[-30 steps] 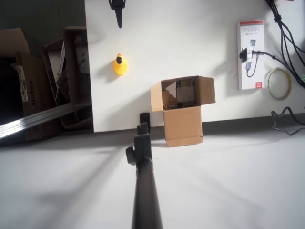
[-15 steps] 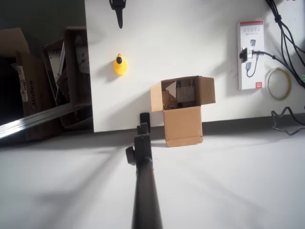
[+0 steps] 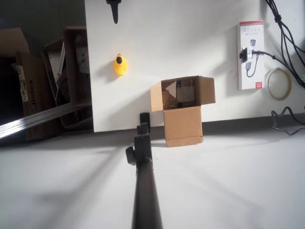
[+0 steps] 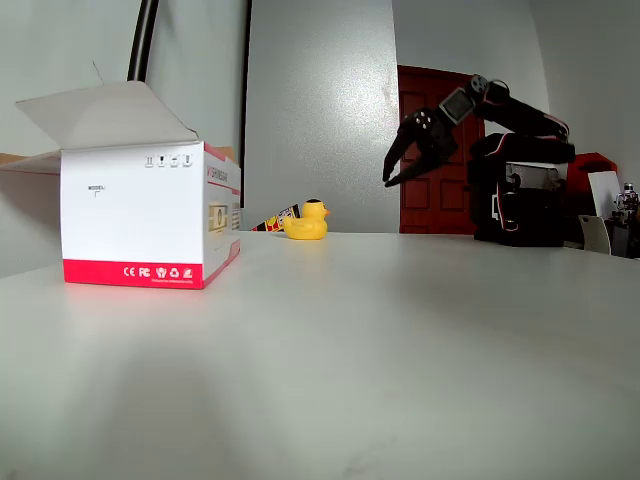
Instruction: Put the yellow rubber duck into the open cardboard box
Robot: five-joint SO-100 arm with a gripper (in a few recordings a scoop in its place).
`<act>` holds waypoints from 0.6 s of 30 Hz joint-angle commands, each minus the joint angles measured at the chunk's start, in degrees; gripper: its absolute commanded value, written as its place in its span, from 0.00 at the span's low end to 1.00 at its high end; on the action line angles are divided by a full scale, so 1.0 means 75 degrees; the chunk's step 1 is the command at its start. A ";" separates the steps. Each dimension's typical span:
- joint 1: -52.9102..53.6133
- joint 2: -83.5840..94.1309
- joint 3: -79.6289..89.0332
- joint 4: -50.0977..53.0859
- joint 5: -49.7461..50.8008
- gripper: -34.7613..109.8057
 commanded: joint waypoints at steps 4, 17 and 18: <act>0.0117 -0.2203 -0.2437 0.0398 0.0059 0.24; -0.0211 -0.5473 -0.4078 0.0293 -0.0410 0.32; -0.0211 -0.5602 -0.4113 0.0223 -0.0398 0.33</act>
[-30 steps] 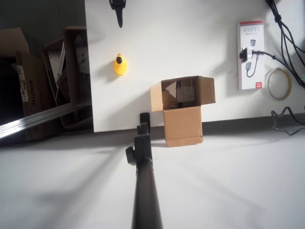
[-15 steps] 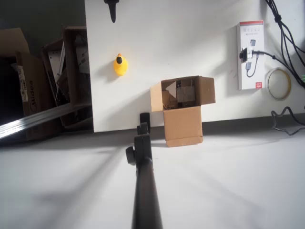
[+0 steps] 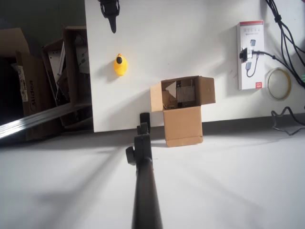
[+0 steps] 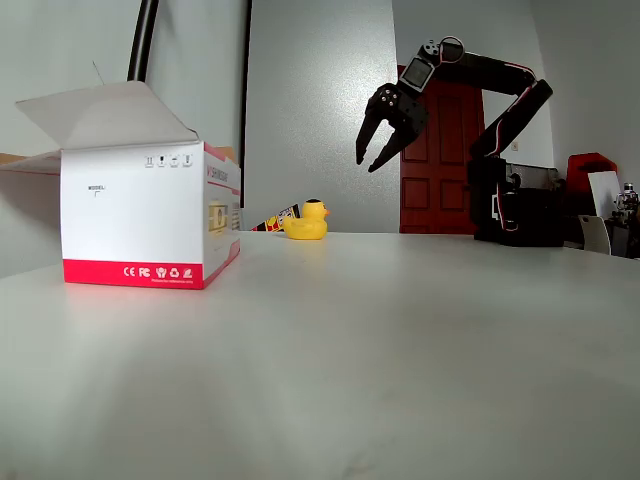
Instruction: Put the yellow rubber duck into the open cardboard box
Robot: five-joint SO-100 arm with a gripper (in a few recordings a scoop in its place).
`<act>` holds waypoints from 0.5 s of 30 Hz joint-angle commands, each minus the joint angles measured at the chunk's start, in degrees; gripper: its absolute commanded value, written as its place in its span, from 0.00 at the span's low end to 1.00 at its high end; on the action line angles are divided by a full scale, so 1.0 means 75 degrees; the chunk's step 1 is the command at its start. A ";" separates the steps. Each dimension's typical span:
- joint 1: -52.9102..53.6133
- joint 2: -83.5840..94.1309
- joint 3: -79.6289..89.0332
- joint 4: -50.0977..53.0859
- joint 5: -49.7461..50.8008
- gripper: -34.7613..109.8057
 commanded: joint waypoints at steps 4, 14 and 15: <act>-0.0082 -0.0703 -0.0445 -0.0563 -0.0023 0.37; -0.0270 -0.2320 -0.0938 -0.1465 0.0023 0.41; -0.0316 -0.2461 -0.0984 -0.1535 0.0035 0.41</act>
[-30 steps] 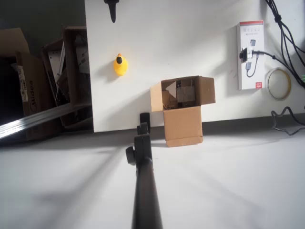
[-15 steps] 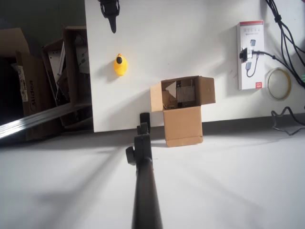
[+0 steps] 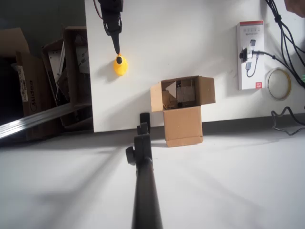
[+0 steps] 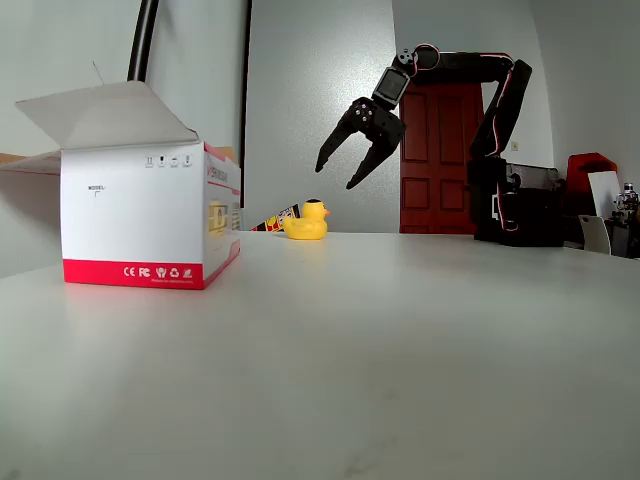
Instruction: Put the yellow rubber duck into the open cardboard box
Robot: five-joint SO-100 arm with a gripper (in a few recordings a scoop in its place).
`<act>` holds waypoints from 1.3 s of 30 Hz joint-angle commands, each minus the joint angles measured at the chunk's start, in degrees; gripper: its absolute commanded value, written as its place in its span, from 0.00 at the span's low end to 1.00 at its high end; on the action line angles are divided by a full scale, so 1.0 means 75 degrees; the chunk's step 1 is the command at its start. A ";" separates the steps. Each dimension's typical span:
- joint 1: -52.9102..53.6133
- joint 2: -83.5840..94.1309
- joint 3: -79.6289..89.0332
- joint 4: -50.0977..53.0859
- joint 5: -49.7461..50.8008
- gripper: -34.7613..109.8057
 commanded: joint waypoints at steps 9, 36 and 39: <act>-0.0223 -0.1301 -0.0691 -0.0527 0.0199 0.42; -0.0305 -0.2859 -0.1430 -0.1137 0.0293 0.39; -0.0281 -0.2895 -0.1430 -0.1172 0.0293 0.37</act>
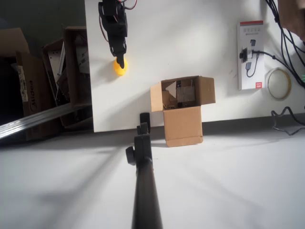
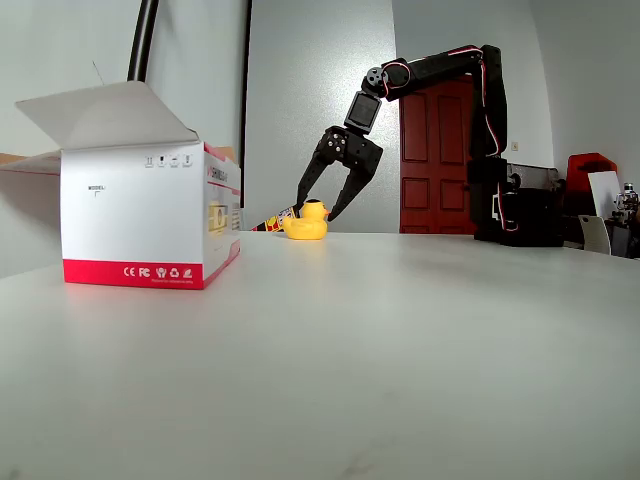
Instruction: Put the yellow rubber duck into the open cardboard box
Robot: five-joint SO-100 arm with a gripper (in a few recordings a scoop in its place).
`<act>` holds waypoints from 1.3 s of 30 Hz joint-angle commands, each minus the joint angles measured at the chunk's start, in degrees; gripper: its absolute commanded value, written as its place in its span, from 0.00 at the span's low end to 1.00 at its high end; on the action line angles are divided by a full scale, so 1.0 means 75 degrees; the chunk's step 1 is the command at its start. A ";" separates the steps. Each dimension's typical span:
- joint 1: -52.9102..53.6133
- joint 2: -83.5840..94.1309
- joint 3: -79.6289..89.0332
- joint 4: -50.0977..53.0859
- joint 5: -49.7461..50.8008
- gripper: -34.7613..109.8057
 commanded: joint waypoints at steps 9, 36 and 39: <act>0.0000 0.0023 -0.0340 -0.0094 -0.0012 0.33; -0.0586 0.1711 -0.1137 0.1383 -0.0070 0.29; -0.0938 0.2039 -0.1465 0.1863 -0.0070 0.28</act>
